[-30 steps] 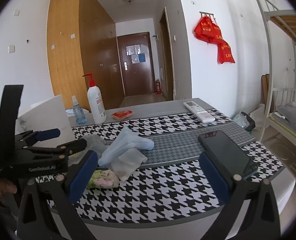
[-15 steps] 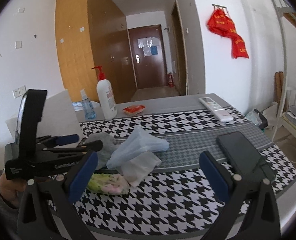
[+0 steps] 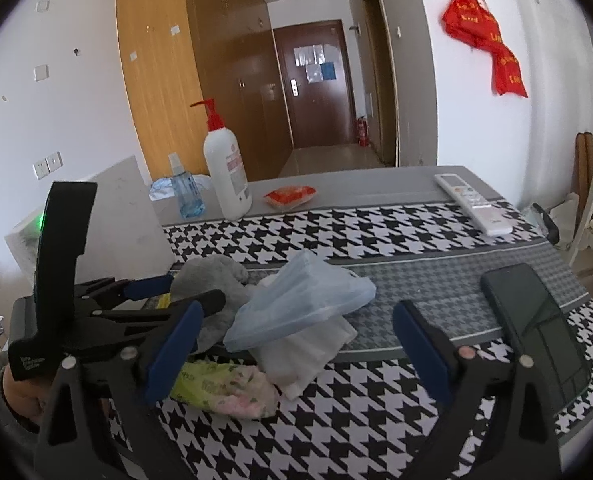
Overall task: Organize soft objects
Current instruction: 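Move the left tool to the grey sock while the right tool approaches the blue mask, then close the left gripper on the grey sock while the right gripper grasps the blue mask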
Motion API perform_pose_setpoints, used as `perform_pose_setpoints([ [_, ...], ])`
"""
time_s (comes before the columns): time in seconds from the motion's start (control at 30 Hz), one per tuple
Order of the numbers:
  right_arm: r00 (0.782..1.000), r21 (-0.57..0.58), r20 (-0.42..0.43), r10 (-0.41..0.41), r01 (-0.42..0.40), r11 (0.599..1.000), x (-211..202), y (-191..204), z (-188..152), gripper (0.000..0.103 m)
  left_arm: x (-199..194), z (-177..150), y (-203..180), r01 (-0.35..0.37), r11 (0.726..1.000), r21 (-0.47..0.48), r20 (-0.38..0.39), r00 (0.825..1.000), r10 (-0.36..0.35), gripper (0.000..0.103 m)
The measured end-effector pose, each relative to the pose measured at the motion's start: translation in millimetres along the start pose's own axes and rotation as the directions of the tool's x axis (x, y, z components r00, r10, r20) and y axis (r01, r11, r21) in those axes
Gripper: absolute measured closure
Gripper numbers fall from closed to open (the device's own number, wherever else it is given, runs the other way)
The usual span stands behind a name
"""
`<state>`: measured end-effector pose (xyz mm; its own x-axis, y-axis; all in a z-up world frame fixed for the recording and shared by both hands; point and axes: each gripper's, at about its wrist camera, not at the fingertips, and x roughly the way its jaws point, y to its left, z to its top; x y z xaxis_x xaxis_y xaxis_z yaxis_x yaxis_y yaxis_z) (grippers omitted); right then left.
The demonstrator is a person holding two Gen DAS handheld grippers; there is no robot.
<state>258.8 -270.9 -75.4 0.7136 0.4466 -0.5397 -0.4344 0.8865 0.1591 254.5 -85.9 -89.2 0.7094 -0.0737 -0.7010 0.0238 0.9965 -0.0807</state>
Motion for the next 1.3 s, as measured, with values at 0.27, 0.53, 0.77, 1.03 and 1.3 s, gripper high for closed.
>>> perform_pose_setpoints([
  [0.27, 0.997, 0.01, -0.071, 0.031, -0.03, 0.999, 23.2, -1.2, 5.6, 0.023, 4.0, 0.5, -0.9, -0.007, 1.0, 0.008, -0.014, 1.0, 0.007, 0.039],
  [0.53, 0.993, -0.001, -0.112, 0.047, -0.048, 0.999, 35.5, -0.7, 7.0, 0.04, 9.5, 1.0, -1.8, -0.008, 1.0, 0.021, -0.036, 0.999, 0.009, 0.051],
  [0.77, 0.99, 0.003, -0.132, 0.052, -0.052, 0.999, 40.6, -2.4, 4.8, 0.061, 11.4, 0.2, -1.8, -0.01, 1.0, 0.026, -0.05, 0.999, 0.012, 0.061],
  [1.03, 0.989, -0.002, -0.135, 0.059, -0.06, 0.998, 38.9, -2.8, 4.2, 0.079, 12.6, 0.6, -1.9, -0.009, 1.0, 0.03, -0.055, 0.998, 0.011, 0.068],
  [1.3, 0.994, 0.01, -0.087, 0.058, -0.058, 0.998, 21.2, -7.9, 9.4, 0.084, 12.3, -0.1, -1.7, -0.008, 0.999, 0.033, -0.051, 0.999, 0.009, 0.078],
])
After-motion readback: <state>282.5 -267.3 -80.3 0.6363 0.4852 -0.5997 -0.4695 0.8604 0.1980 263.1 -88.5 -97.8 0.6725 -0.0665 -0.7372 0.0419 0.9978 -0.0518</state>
